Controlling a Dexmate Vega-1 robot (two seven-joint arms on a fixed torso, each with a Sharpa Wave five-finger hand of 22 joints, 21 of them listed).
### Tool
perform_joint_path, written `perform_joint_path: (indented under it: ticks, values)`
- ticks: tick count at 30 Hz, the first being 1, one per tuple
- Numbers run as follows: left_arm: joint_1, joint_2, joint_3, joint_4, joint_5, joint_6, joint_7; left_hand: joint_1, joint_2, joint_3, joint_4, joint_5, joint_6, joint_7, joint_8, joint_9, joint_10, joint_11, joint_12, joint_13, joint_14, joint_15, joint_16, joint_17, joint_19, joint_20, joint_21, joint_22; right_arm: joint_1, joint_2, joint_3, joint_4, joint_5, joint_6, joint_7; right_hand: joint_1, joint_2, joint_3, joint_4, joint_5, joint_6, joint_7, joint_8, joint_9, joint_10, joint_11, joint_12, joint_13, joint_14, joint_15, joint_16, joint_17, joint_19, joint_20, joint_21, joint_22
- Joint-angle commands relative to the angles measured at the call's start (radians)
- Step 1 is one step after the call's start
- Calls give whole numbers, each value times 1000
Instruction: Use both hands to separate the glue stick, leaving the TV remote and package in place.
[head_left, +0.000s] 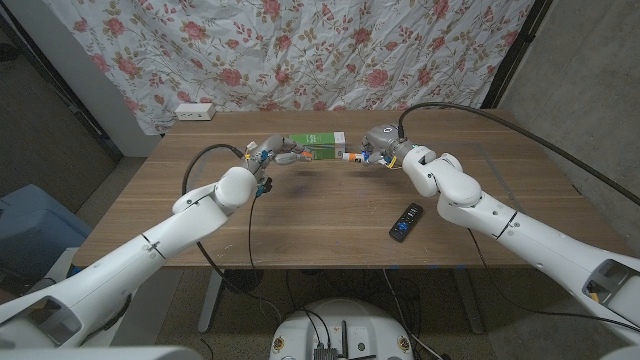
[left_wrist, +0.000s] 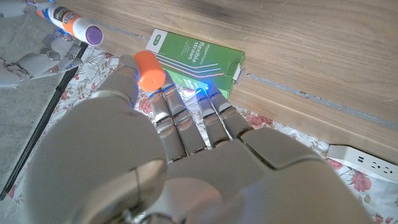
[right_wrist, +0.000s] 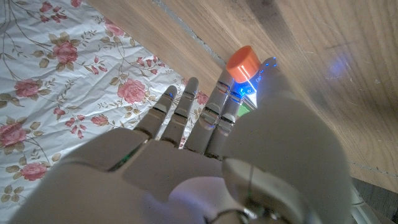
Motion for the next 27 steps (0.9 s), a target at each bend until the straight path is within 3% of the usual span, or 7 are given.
perform_joint_path:
  ticks: [1, 14, 24, 27]
  values:
    - [-52, 36, 40, -23, 90, 80, -63, -1, 10, -2, 0, 7, -7, -1, 5, 5, -15, -8, 1, 6, -6, -63, 0, 3, -6, -23, -4, 6, 11, -7, -9, 42, 37, 39, -22, 30, 33, -1, 3, 4, 86, -74, 1, 6, -8, -1, 1, 0, 8, -122, 0, 2, 2, -7, -2, 2]
    - [-127, 56, 105, -52, 199, 202, -165, -8, 12, -7, 3, 7, -8, -7, 6, 5, -18, -8, 2, 6, -24, -66, -2, 3, -46, -37, -14, 5, 18, -14, -19, 68, 56, 48, -21, 30, 35, -1, 3, 4, 82, -74, -1, 6, -11, -2, 3, 3, 8, -124, -2, 2, 2, -8, -2, 2]
    - [-218, 70, 217, -76, 350, 320, -298, -10, 13, -10, 2, 7, -8, -15, 8, 4, -16, -10, 5, 6, -39, -71, -3, 3, -60, -44, -14, 4, 15, -9, -17, 90, 89, 37, -30, 29, 34, -2, 3, 4, 81, -74, -2, 6, -13, -2, 2, 3, 7, -123, -3, 2, 3, -9, -1, 2]
    - [-223, 66, 224, -78, 367, 332, -316, -13, 12, -12, 3, 7, -10, -18, 7, 4, -18, -10, 4, 6, -42, -72, -3, 3, -62, -45, -14, 4, 14, -9, -19, 95, 96, 38, -39, 29, 34, -1, 3, 4, 81, -74, -2, 6, -13, -2, 3, 3, 8, -124, -3, 3, 3, -8, -1, 2]
